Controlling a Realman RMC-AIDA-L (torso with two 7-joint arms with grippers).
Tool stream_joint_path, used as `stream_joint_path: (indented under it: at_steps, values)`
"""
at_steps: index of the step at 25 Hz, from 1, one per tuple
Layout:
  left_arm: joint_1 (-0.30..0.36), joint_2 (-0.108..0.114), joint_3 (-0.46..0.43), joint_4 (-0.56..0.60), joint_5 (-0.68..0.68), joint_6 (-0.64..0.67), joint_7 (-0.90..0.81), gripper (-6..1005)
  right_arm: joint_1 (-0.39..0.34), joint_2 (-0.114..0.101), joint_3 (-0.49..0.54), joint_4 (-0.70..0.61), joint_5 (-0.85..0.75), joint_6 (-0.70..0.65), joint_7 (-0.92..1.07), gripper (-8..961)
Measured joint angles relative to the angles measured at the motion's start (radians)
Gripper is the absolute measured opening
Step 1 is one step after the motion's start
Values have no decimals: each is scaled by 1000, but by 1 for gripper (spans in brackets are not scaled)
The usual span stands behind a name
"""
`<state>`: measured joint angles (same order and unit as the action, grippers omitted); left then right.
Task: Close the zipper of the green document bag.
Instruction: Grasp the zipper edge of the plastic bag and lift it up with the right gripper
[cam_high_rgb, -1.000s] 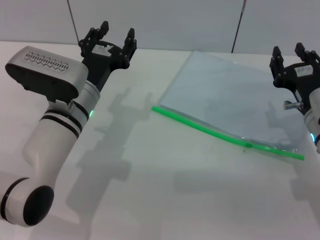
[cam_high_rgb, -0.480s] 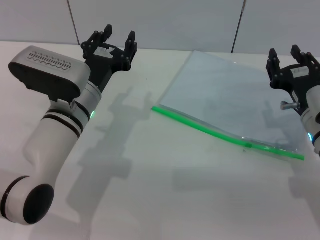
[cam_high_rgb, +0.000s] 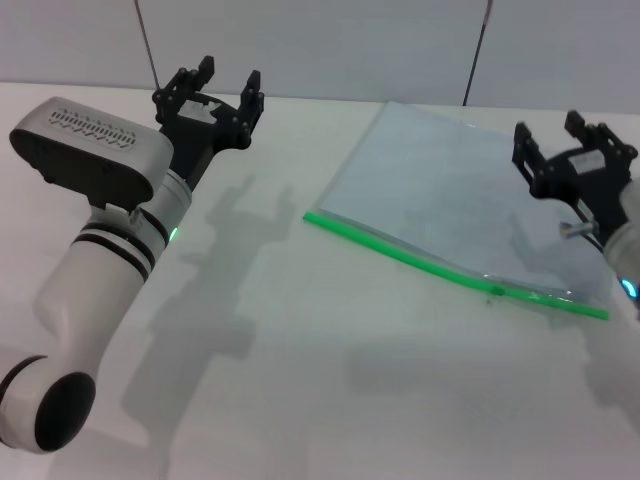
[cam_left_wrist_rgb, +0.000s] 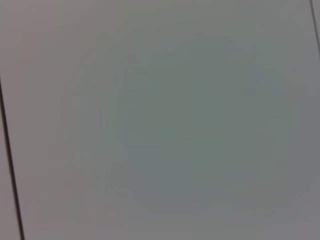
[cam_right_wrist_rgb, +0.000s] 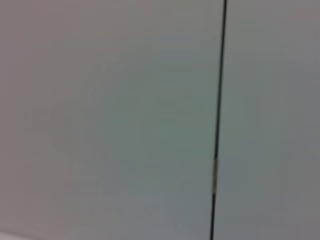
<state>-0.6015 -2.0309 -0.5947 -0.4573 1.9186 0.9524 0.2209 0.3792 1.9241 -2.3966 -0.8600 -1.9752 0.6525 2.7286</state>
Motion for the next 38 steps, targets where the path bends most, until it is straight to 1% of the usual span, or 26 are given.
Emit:
stream_joint_path:
  at_steps: [3, 4, 5, 7, 9, 10, 11, 13, 14, 16, 19, 22, 24, 28, 30, 34, 36, 38]
  values:
    - [6, 0, -5, 3, -2, 0, 0, 567, -51, -66, 3, -116, -24, -100, -23, 588]
    - [8, 0, -7, 4, -3, 0, 0, 566, -63, -81, 5, -147, -30, -130, -38, 601]
    - [10, 0, -8, 6, -3, 0, 0, 566, -87, -104, 10, -198, -38, -174, -73, 615]
    - [12, 0, -8, 12, -4, 0, 0, 566, -132, -139, 24, -280, -46, -253, -153, 649]
    - [12, 0, -8, 13, -4, 0, 0, 566, -183, -157, 54, -345, -47, -322, -257, 682]
    - [13, 0, -8, 14, -4, 0, 0, 566, -201, -156, 69, -365, -47, -343, -297, 699]
    - [13, 0, -8, 14, -4, 0, 0, 566, -227, -154, 92, -390, -48, -370, -353, 698]
    - [13, 0, -8, 14, -4, 0, 0, 565, -272, -143, 136, -429, -48, -416, -450, 695]
    - [13, 0, -9, 14, -4, -1, 0, 565, -295, -132, 162, -448, -49, -441, -502, 694]
    - [13, 0, -12, 14, -5, -2, 0, 565, -317, -111, 192, -460, -49, -473, -570, 691]
    - [14, 0, -14, 16, -6, -2, 0, 565, -347, -69, 225, -457, -49, -511, -691, 690]
    - [15, 0, -14, 19, -6, -3, 0, 564, -375, -37, 263, -460, -49, -533, -786, 688]
    - [16, 1, -14, 30, -10, -3, -5, 564, -381, -21, 278, -463, -49, -552, -815, 687]
    - [26, 2, -15, 43, -18, 2, -21, 564, -397, -6, 297, -466, -49, -612, -871, 686]
    - [35, 4, -18, 43, -18, 8, -23, 563, -418, 3, 314, -467, -54, -672, -941, 685]
    - [60, 9, -46, 43, -18, 11, -23, 563, -443, 15, 350, -471, -81, -723, -988, 684]
    - [68, 9, -59, 43, -18, 11, -23, 563, -460, 25, 386, -478, -115, -763, -1002, 684]
    - [75, 9, -67, 42, -18, 11, -23, 562, -472, 44, 430, -485, -164, -815, -1008, 683]
